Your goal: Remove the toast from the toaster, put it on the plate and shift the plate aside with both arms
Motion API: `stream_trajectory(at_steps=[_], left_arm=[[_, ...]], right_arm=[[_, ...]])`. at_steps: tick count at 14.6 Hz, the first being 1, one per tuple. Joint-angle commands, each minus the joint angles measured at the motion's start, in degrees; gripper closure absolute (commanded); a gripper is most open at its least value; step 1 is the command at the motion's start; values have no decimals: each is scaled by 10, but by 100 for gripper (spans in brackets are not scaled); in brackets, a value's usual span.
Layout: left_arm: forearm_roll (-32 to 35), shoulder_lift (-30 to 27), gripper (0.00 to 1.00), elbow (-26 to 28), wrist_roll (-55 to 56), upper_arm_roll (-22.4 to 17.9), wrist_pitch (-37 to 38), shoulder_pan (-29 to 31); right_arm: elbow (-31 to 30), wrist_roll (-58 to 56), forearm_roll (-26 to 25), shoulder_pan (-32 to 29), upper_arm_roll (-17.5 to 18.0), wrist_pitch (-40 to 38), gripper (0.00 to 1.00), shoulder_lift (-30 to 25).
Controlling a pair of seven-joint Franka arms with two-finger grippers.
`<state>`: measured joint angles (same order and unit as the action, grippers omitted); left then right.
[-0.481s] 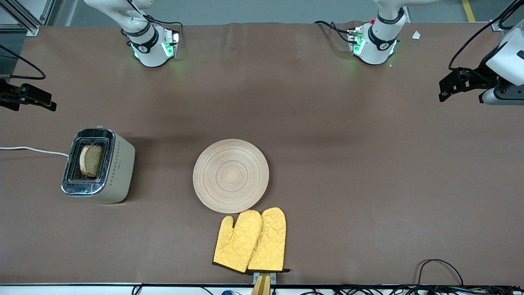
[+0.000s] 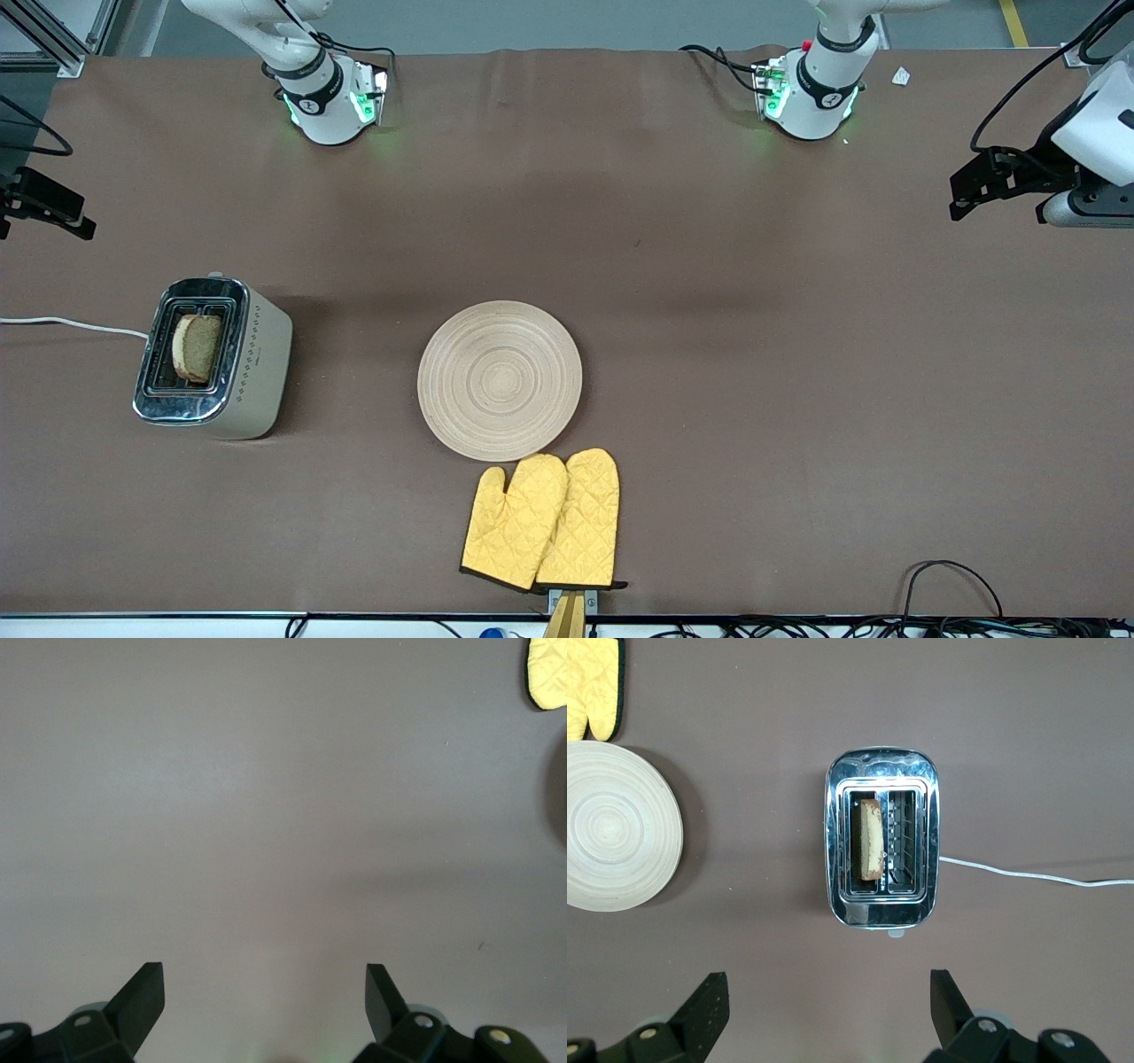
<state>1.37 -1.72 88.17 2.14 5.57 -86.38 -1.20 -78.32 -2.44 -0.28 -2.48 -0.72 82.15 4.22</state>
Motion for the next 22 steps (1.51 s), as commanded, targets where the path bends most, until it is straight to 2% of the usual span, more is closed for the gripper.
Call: stream_trajectory(at_steps=[1,9,13,18,22], left_arm=[[-3,6,0,-18,-11,2,9,2],[-6,9,0,-17,-13,1,10,12],[-6,10,0,-17,-13,-2,10,13],[-6,11,0,-17,-13,-2,10,13],[-7,13,0,-18,-13,-2,10,13]], right_arm=[[-39,-1,9,-6,3,16,0,-26],[-86,-36,-3,-5,0,73,0,29],[-211,-43,-5,-9,0,208,0,25],[-270,-48,-5,-19,0,292,0,30],[-271,-49,-5,-28,0,318,3,60]])
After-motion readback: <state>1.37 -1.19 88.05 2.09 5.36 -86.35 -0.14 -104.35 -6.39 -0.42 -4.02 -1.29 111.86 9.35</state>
